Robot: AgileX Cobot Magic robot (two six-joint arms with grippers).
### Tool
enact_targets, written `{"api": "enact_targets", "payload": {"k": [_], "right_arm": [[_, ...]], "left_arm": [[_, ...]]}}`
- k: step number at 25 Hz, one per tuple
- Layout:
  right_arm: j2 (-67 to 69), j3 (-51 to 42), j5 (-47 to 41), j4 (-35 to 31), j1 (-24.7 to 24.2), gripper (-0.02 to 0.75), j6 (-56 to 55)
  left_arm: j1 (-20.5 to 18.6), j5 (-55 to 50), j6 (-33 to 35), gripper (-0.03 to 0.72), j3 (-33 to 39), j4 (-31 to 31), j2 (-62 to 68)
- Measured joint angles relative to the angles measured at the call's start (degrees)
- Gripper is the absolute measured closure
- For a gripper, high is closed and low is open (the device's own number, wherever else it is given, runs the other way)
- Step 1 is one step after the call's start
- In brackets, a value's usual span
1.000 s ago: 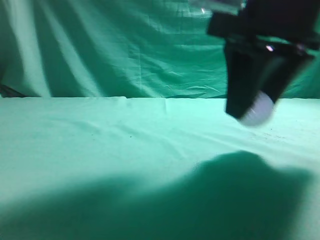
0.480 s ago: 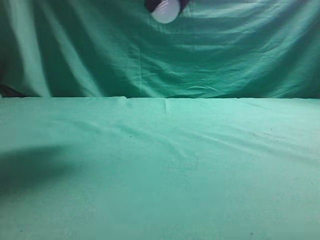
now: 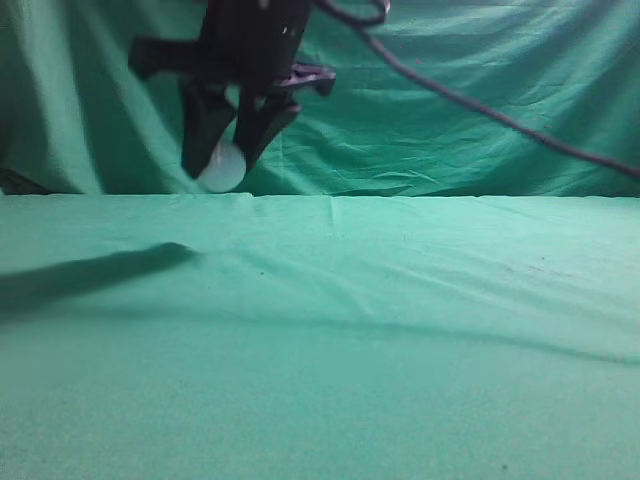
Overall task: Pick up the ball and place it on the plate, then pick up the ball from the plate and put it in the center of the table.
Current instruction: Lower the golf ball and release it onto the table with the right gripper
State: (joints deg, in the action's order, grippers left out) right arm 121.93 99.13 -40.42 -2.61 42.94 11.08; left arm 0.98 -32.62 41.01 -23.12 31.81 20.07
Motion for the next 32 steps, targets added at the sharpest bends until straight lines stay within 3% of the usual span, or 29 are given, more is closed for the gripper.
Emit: {"api": "enact_targets", "payload": {"k": [6,15,21,26,30,32], "right_arm": [[6.0,4.1,0.0,-3.9,0.0,0.432,0.0],[7.7,4.3,0.3,-4.1,0.0,0.432,0.5],[7.8,5.4,-1.0,-4.1,0.0,0.202,0.7],[4.3,11.5,-7.2,-4.1,0.0,0.206,0.7],[-0.9,16.8,-15.2,-4.1,0.0,0.399,0.7],[-4.0,17.6,-18.1,-4.1,0.0,0.532,0.6]], "left_arm": [[0.0,0.0,0.0,0.688,0.0,0.0,0.0],[0.0,0.0,0.1,0.688,0.0,0.0,0.0],[0.0,0.0,0.1,0.688,0.0,0.0,0.0],[0.0,0.0,0.1,0.688,0.0,0.0,0.0],[0.1,0.0,0.1,0.688,0.0,0.0,0.0],[0.1,0.0,0.1,0.688,0.0,0.0,0.0]]}}
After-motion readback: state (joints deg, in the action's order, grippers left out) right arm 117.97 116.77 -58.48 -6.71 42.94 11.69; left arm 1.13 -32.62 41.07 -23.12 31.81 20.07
